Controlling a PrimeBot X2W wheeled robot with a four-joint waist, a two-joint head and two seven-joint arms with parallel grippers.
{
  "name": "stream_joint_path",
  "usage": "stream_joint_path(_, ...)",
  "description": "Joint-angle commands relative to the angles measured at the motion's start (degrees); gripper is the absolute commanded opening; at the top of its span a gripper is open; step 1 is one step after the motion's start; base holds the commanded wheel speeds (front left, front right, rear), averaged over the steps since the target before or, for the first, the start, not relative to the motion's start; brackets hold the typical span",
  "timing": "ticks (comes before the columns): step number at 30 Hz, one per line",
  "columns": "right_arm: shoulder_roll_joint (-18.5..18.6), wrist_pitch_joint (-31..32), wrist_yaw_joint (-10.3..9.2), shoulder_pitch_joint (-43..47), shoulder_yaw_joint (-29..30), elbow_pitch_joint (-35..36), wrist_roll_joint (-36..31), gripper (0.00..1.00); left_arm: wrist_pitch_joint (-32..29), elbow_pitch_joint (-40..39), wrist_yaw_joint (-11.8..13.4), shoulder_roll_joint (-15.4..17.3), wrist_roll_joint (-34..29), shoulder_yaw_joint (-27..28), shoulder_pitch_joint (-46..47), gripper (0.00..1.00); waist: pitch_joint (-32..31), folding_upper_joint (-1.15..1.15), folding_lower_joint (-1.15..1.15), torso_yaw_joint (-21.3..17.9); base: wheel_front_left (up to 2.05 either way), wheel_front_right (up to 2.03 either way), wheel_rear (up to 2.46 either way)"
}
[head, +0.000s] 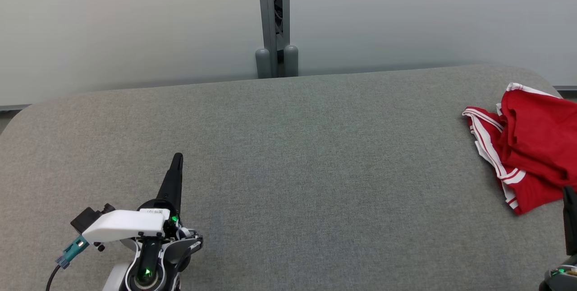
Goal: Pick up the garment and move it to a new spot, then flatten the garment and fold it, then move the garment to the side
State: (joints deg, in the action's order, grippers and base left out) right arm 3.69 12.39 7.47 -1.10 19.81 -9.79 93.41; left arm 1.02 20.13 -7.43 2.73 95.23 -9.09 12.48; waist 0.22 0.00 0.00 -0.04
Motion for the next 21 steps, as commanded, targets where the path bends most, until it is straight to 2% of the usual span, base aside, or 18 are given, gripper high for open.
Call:
stream_joint_path(1, 0.20, 0.23, 0.04, 0.23, 0.14, 0.36, 0.17, 0.00, -0.21, 0.01, -0.22, 0.26, -0.14, 0.08, 1.14, 0.00, 0.00, 0.00, 0.00, 0.00, 0.00, 0.00, 0.00)
stream_joint_path(21, 0.01, 0.43, 0.04, 0.12, 0.40, 0.33, -0.09, 0.00, -0.21, -0.01, -0.22, 0.27, -0.14, 0.08, 1.14, 0.00, 0.00, 0.00, 0.00, 0.00, 0.00, 0.00, 0.00)
